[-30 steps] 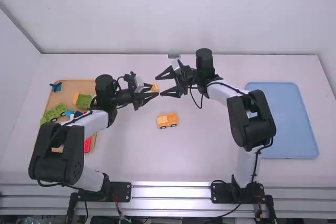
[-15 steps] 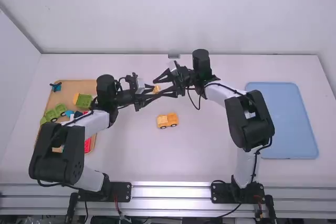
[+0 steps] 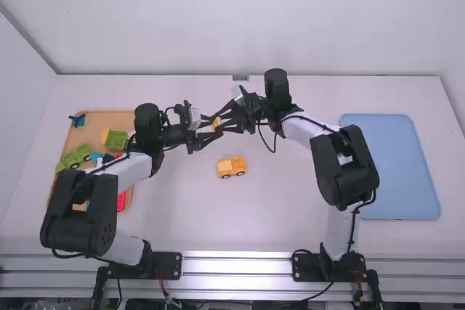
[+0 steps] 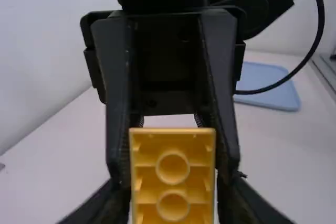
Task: Assemble lego blocks to make yellow taxi
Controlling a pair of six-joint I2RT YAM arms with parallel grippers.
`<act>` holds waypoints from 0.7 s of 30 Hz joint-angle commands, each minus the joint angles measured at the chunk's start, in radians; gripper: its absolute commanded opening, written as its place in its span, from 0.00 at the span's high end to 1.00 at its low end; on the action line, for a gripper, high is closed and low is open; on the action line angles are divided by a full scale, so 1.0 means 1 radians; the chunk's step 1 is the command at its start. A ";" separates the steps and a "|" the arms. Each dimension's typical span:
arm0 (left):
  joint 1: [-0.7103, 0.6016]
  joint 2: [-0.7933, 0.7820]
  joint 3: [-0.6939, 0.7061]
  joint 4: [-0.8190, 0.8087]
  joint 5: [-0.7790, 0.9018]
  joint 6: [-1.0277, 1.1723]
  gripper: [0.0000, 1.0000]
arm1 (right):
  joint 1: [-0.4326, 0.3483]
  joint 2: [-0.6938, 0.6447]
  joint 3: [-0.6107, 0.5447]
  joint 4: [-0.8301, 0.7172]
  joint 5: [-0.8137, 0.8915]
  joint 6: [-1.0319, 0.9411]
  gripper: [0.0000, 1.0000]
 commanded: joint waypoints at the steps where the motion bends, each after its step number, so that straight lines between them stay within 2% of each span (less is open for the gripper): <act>1: 0.002 0.004 -0.004 -0.002 0.030 -0.001 0.23 | 0.005 -0.003 -0.001 0.001 0.016 0.003 0.75; 3: -0.003 0.004 -0.004 -0.005 0.030 0.000 0.01 | -0.003 -0.003 -0.001 0.003 0.056 0.019 0.76; 9: 0.002 0.004 -0.004 -0.050 -0.032 -0.005 0.01 | -0.048 -0.003 -0.001 -0.008 0.260 0.115 0.86; 11: -0.002 0.004 -0.004 -0.111 -0.133 -0.003 0.01 | -0.087 -0.010 -0.001 -0.076 0.373 0.130 0.91; 13: -0.004 0.004 -0.004 -0.179 -0.231 0.000 0.01 | -0.134 -0.046 -0.001 -0.266 0.510 0.069 0.91; 15: -0.002 0.004 -0.004 -0.196 -0.259 0.000 0.01 | -0.152 -0.072 -0.001 -0.375 0.594 0.018 0.91; 16: 0.002 0.004 -0.004 -0.217 -0.299 0.000 0.01 | -0.164 -0.113 -0.001 -0.528 0.767 -0.040 0.90; 21: -0.005 0.004 -0.004 -0.242 -0.409 0.018 0.01 | -0.132 -0.174 0.048 -0.880 1.297 -0.085 0.89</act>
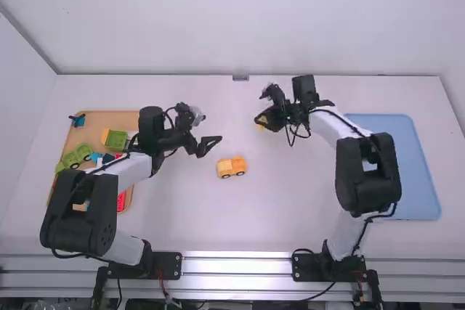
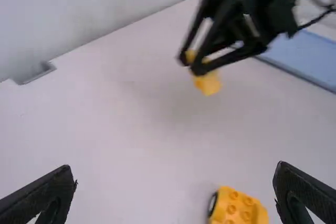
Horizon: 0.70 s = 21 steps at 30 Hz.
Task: Assemble lego blocks to make yellow taxi
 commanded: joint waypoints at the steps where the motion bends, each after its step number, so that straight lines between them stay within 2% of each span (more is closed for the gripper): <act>1: -0.003 0.004 -0.003 -0.007 -0.103 0.030 0.01 | 0.048 -0.066 0.052 -0.090 0.410 -0.057 0.89; 3: -0.003 0.004 -0.003 -0.027 -0.176 0.076 0.01 | 0.080 -0.063 0.087 -0.248 0.513 -0.076 0.89; 7: -0.003 0.004 -0.003 -0.023 -0.269 0.076 0.01 | 0.133 -0.043 0.102 -0.403 0.528 -0.060 0.86; 13: -0.003 0.004 -0.001 -0.020 -0.283 0.103 0.01 | 0.207 0.029 0.105 -0.522 0.661 0.103 0.83; 21: -0.003 0.004 -0.004 -0.039 -0.284 0.102 0.01 | 0.246 0.123 0.118 -0.606 0.623 0.115 0.90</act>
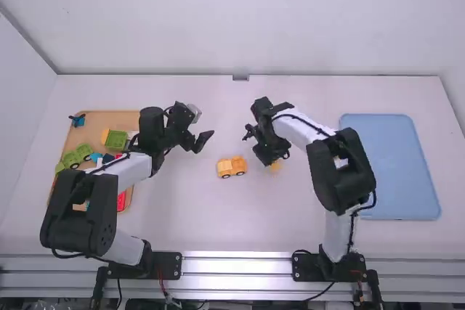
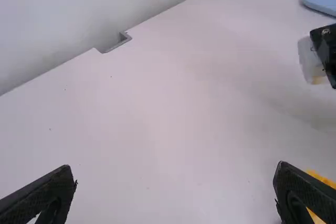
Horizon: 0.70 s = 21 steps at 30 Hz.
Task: Assemble lego blocks to make yellow taxi
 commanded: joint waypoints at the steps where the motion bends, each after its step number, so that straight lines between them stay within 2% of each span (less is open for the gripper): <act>1: -0.003 0.004 -0.003 -0.009 -0.003 0.015 0.01 | -0.012 0.054 0.060 -0.020 -0.013 0.005 0.91; 8: -0.003 0.004 -0.004 -0.026 -0.006 0.015 0.01 | -0.060 0.169 0.223 -0.127 -0.095 0.013 0.93; 13: -0.003 0.004 -0.004 -0.028 -0.005 0.031 0.01 | -0.079 0.191 0.245 -0.122 -0.146 0.103 0.92; 14: -0.003 0.004 -0.004 -0.031 -0.005 0.043 0.01 | -0.084 0.191 0.245 -0.119 -0.145 0.140 0.93; 15: -0.003 0.004 -0.004 -0.034 -0.005 0.050 0.01 | -0.087 0.191 0.245 -0.118 -0.145 0.187 0.99; 18: -0.003 0.004 -0.004 -0.034 -0.005 0.049 0.01 | -0.093 0.191 0.240 -0.093 -0.145 0.375 1.00; 19: -0.003 0.004 -0.004 -0.034 -0.006 0.050 0.01 | -0.097 0.191 0.228 -0.070 -0.146 0.550 1.00; 20: -0.003 0.004 -0.004 -0.034 -0.006 0.049 0.01 | -0.097 0.191 0.225 -0.070 -0.145 0.591 1.00; 21: -0.003 0.004 -0.004 -0.034 -0.005 0.049 0.01 | -0.097 0.191 0.211 -0.054 -0.145 0.741 1.00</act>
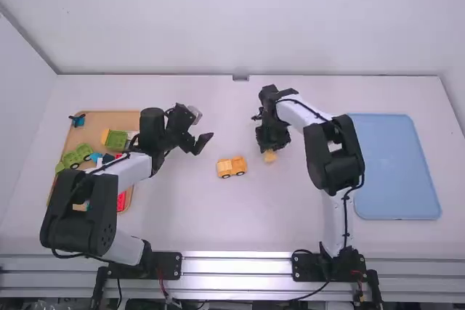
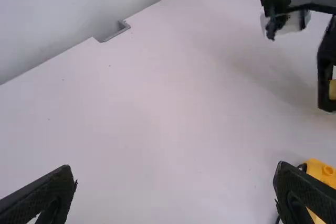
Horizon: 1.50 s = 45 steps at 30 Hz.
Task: Assemble lego blocks to make yellow taxi
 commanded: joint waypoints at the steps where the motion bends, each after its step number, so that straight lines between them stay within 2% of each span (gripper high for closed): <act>1: -0.003 0.004 -0.004 0.000 0.008 0.014 0.01 | -0.003 0.016 -0.019 0.015 -0.008 0.406 1.00; 10: -0.003 0.004 -0.004 0.004 0.008 0.014 0.01 | -0.005 0.016 -0.080 0.005 -0.029 1.083 1.00; 12: -0.003 0.004 -0.004 0.005 0.009 0.018 0.01 | -0.021 0.016 -0.085 0.018 -0.090 1.139 1.00; 17: -0.003 0.004 -0.004 0.003 0.008 0.018 0.01 | -0.044 0.016 -0.085 0.070 -0.174 1.144 1.00; 23: -0.003 0.004 -0.004 0.003 0.008 0.015 0.01 | -0.043 0.016 -0.085 0.031 -0.127 1.277 1.00; 37: -0.003 0.004 -0.004 0.000 0.008 0.017 0.01 | -0.035 0.015 -0.085 0.035 -0.101 1.291 1.00; 42: -0.003 0.004 -0.004 -0.001 0.011 0.018 0.01 | -0.035 0.015 -0.085 0.023 -0.101 1.291 0.94; 45: -0.003 0.004 -0.004 -0.004 0.011 0.018 0.01 | -0.035 0.015 -0.085 0.020 -0.101 1.291 0.86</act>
